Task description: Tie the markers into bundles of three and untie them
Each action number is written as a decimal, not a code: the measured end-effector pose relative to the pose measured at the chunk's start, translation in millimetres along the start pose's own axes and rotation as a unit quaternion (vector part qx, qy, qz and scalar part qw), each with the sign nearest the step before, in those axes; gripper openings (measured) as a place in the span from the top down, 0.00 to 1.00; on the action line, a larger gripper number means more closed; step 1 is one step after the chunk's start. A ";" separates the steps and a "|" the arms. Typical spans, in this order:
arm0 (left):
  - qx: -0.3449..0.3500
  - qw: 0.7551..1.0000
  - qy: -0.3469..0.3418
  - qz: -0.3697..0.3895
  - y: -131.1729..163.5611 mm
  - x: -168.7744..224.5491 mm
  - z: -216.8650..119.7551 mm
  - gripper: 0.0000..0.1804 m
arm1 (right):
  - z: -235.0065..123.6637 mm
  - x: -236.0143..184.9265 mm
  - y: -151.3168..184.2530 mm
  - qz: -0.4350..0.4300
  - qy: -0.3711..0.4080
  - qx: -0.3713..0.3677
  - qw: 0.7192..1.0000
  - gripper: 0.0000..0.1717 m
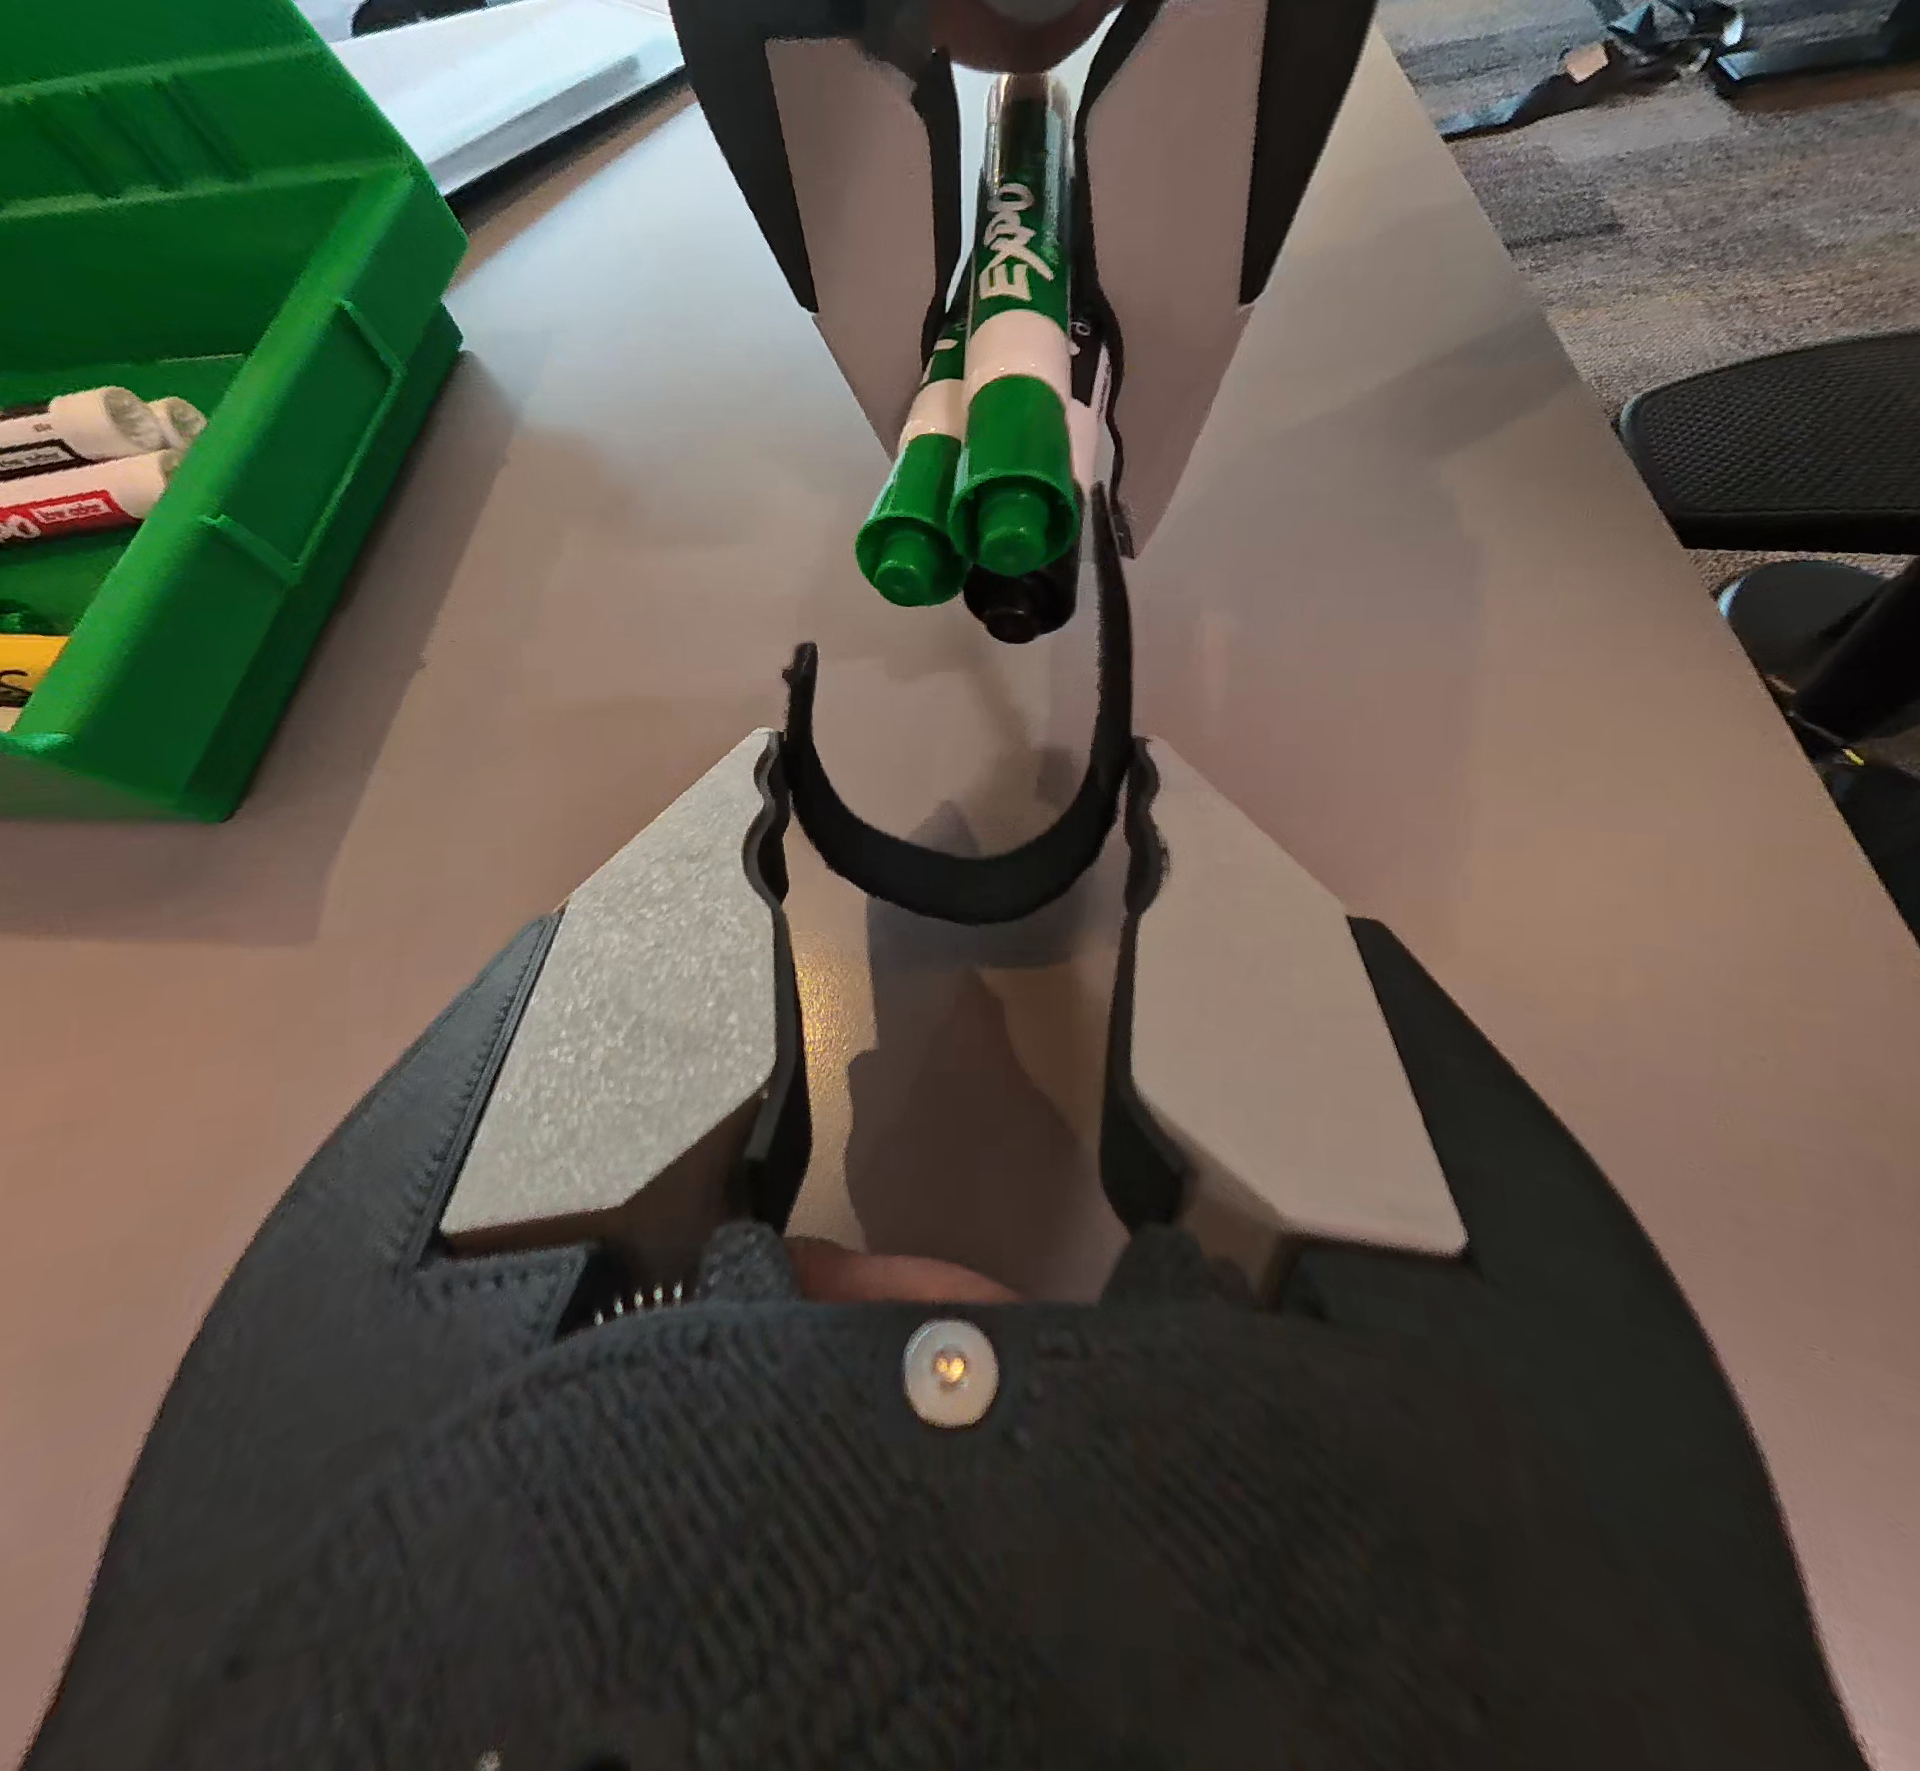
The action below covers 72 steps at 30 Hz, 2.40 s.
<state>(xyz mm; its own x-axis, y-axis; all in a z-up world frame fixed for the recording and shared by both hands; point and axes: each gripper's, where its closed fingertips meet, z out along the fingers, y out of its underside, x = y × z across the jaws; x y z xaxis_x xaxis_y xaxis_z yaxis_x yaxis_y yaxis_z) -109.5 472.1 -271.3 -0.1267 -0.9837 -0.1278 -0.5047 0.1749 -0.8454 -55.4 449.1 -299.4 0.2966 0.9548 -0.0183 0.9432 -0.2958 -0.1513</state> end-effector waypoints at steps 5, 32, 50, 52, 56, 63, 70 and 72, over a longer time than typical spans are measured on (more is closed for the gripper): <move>0.015 1.000 -0.002 0.008 -5.2 1.5 -0.9 0.65 | -1.1 -3.3 -12.1 -0.015 -0.001 0.006 1.000 0.78; 0.099 0.995 -0.018 0.026 -31.0 5.4 -9.6 0.68 | 12.6 -7.0 -39.5 -0.044 -0.002 0.012 0.999 0.78; 0.109 0.993 -0.021 0.029 -34.4 7.4 -10.7 0.72 | 12.3 -4.3 -34.5 -0.034 0.009 -0.012 0.999 0.78; 0.109 0.993 -0.018 0.029 -34.4 8.3 -10.5 0.72 | 12.3 -4.4 -34.6 -0.034 0.009 -0.012 0.999 0.78; 0.108 0.994 -0.018 0.030 -34.2 8.9 -10.3 0.72 | 12.3 -4.6 -34.4 -0.033 0.009 -0.013 0.999 0.78; 0.109 0.993 -0.016 0.035 -34.3 10.3 -10.2 0.74 | 12.1 -4.7 -34.2 -0.030 0.006 -0.009 1.000 0.78; 0.112 0.993 -0.015 0.035 -34.9 10.3 -10.6 0.76 | 11.9 -4.7 -34.3 -0.028 0.004 -0.007 1.000 0.79; 0.111 0.993 -0.015 0.035 -35.0 10.4 -10.3 0.76 | 12.0 -4.6 -34.4 -0.028 0.004 -0.008 1.000 0.78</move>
<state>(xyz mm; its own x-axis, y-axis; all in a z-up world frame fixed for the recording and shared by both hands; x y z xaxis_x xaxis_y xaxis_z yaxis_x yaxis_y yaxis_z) -102.0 456.2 -237.6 -0.1270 -0.9708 -0.2034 -0.2934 0.2326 -0.9272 -91.0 455.2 -306.0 0.2450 0.9695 -0.0015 0.9605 -0.2430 -0.1359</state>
